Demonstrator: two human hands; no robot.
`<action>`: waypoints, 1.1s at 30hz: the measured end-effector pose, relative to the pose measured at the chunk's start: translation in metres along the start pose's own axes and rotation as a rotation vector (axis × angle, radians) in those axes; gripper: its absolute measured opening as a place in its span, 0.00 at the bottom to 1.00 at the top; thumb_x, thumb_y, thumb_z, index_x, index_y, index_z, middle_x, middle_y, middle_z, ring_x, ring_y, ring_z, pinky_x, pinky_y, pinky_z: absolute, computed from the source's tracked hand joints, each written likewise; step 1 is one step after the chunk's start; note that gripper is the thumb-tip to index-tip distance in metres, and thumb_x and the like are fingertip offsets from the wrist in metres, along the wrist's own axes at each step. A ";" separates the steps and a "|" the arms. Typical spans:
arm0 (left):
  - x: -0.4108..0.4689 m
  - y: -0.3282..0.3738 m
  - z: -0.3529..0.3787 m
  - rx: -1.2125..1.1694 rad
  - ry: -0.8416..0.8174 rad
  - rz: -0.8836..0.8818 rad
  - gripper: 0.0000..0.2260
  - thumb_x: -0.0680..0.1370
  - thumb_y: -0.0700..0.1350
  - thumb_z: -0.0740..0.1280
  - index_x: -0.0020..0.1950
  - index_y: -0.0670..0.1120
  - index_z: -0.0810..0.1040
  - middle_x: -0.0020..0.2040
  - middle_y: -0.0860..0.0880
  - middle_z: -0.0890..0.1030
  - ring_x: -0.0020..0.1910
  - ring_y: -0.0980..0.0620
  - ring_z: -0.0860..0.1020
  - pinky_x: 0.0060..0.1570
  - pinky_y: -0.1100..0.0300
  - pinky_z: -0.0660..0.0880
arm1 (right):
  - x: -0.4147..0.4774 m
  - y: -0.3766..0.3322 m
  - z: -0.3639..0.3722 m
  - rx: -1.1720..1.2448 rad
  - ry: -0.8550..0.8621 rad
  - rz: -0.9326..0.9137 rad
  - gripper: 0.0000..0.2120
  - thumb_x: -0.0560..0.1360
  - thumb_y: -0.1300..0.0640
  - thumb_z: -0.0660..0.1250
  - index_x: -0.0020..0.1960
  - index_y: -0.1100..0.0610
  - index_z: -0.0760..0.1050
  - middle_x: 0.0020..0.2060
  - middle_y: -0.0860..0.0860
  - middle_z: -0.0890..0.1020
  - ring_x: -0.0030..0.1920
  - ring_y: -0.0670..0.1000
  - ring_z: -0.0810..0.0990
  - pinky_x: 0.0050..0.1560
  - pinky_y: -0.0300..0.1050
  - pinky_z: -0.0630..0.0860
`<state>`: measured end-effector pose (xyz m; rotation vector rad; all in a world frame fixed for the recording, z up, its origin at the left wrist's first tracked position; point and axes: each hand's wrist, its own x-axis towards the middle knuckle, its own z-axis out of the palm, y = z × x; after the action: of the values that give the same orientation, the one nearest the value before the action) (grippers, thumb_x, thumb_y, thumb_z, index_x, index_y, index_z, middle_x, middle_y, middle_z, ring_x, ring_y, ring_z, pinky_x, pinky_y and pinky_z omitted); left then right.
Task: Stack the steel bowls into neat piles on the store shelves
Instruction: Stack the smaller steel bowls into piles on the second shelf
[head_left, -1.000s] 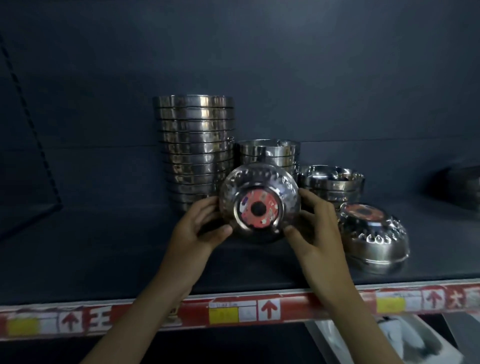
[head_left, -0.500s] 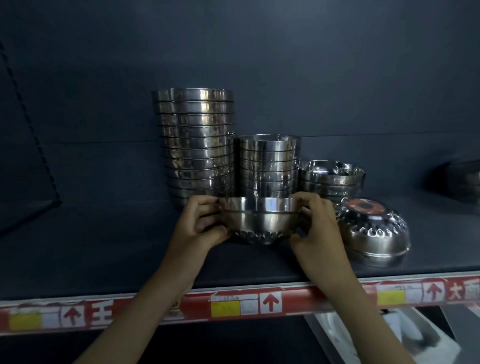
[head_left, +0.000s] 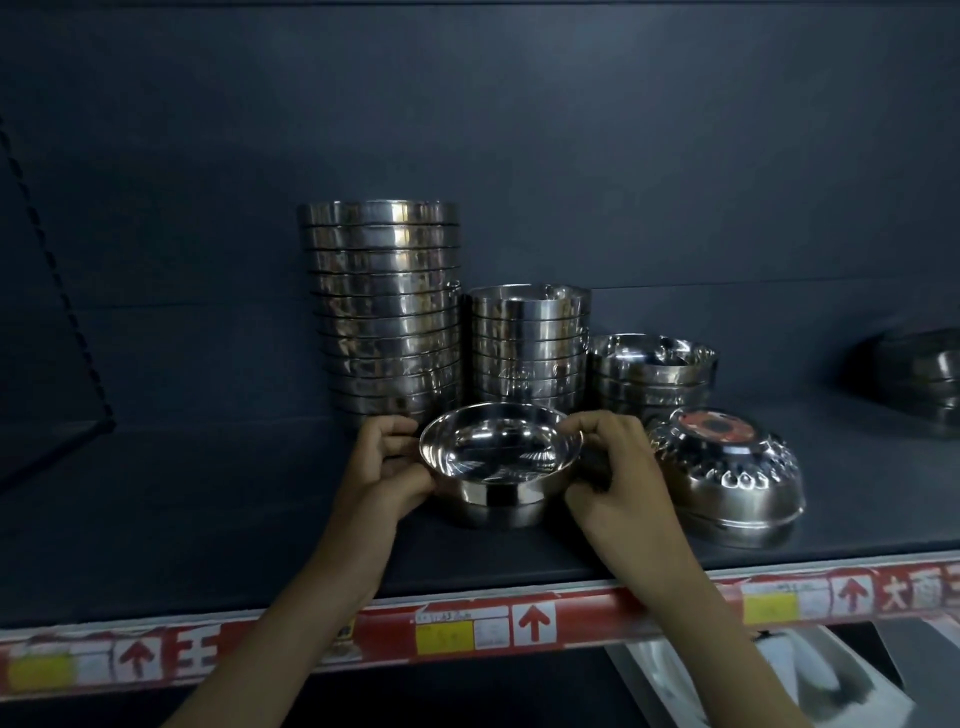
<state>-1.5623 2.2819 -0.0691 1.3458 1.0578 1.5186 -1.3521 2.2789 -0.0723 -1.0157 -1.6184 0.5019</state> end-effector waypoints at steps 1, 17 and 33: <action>-0.001 0.001 0.000 -0.001 0.000 -0.006 0.20 0.64 0.45 0.69 0.56 0.51 0.76 0.54 0.47 0.80 0.55 0.48 0.80 0.51 0.55 0.76 | -0.002 -0.003 -0.001 0.046 -0.025 0.014 0.22 0.69 0.71 0.64 0.53 0.48 0.74 0.55 0.48 0.70 0.53 0.33 0.72 0.48 0.22 0.67; 0.019 0.067 0.024 -0.006 -0.120 0.450 0.27 0.66 0.49 0.74 0.65 0.50 0.73 0.61 0.52 0.81 0.63 0.56 0.78 0.57 0.63 0.77 | 0.040 -0.053 -0.024 0.304 0.157 -0.359 0.25 0.72 0.54 0.65 0.69 0.49 0.68 0.66 0.51 0.75 0.66 0.53 0.75 0.64 0.51 0.72; 0.108 0.073 0.074 0.253 0.024 0.513 0.29 0.79 0.34 0.65 0.65 0.68 0.66 0.61 0.67 0.75 0.64 0.70 0.72 0.68 0.63 0.68 | 0.179 -0.028 -0.043 0.342 0.097 -0.019 0.22 0.79 0.65 0.57 0.69 0.47 0.67 0.63 0.42 0.76 0.62 0.43 0.75 0.55 0.37 0.73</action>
<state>-1.5013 2.3676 0.0381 1.8857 0.9886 1.8104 -1.3260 2.4028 0.0645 -0.7553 -1.3956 0.6798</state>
